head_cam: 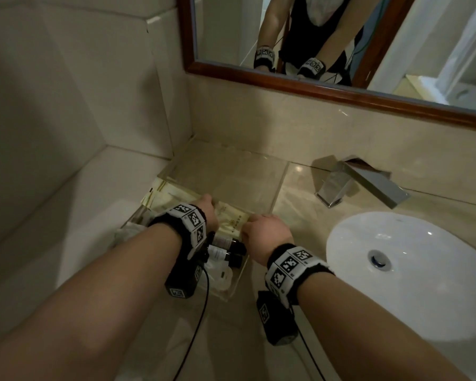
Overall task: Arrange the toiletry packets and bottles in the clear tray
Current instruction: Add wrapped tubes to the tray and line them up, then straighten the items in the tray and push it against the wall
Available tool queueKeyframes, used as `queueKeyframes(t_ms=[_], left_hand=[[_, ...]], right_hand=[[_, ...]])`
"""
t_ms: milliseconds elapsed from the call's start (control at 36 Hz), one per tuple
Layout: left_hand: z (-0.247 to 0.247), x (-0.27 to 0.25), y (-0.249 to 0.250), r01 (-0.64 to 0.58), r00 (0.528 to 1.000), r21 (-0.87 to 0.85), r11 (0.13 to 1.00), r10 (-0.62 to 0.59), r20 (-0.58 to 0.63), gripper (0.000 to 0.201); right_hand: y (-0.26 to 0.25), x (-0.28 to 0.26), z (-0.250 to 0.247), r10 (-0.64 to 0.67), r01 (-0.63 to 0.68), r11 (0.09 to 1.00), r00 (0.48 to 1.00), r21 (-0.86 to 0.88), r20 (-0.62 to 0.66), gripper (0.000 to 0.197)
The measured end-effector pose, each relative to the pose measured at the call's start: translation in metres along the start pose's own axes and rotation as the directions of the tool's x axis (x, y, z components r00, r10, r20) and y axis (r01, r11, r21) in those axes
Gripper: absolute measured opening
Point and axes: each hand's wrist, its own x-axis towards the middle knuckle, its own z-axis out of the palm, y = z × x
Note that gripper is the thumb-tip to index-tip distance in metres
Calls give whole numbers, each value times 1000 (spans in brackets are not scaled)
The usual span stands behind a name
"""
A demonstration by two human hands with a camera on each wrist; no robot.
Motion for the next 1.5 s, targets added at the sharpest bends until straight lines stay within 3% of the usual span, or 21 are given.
queueKeyframes(t_ms=[83,194,278,361,444,500,583,667,806,917,1111,1194,1306,1500], left_hand=[[-1,2,-2,6,999,-2,1000,-6,-43,51],[2,5,-3,17,996,-5,1000,-18,-82,42],[3,6,-7,-5,995,-23,1000,2,-99,39],[-4,5,-13,-70,991,-31,997,66,-116,33],[-20,3,-27,-132,969,-57,990,117,-219,26],[-31,3,-40,-144,950,-39,989,127,-287,25],[-43,12,-61,-118,940,34,992,123,-317,34],[-43,20,-80,-142,940,146,979,180,-290,40],[-40,31,-99,-240,926,296,925,309,-215,59],[-44,33,-101,-260,919,373,891,347,-186,68],[-54,37,-111,-332,919,360,872,385,-85,75],[-57,33,-110,-333,916,361,871,390,-95,71],[-61,29,-110,-329,884,406,853,429,-185,67],[-56,32,-106,-412,866,466,783,496,-67,59]], right_hand=[[-2,1,-1,-56,56,998,998,16,-9,34],[-5,5,-6,-86,89,996,986,-16,144,53],[-9,8,-12,-63,71,997,978,-32,198,49],[-14,10,-17,-61,68,997,983,-35,173,43],[-17,13,-20,-6,-4,986,998,169,62,44],[-22,13,-23,74,-73,924,997,376,13,38],[-35,21,-28,100,-98,796,995,597,30,35],[-48,35,-28,97,-157,684,987,712,125,35],[-59,57,-28,90,-265,710,953,653,289,38],[-65,71,-24,92,-288,754,936,590,340,39],[-71,83,-22,129,-318,740,932,593,339,33],[-66,83,-22,182,-352,721,927,596,327,37],[-67,83,-19,152,-311,787,935,533,321,46],[-71,85,-22,182,-293,851,943,436,279,33]])
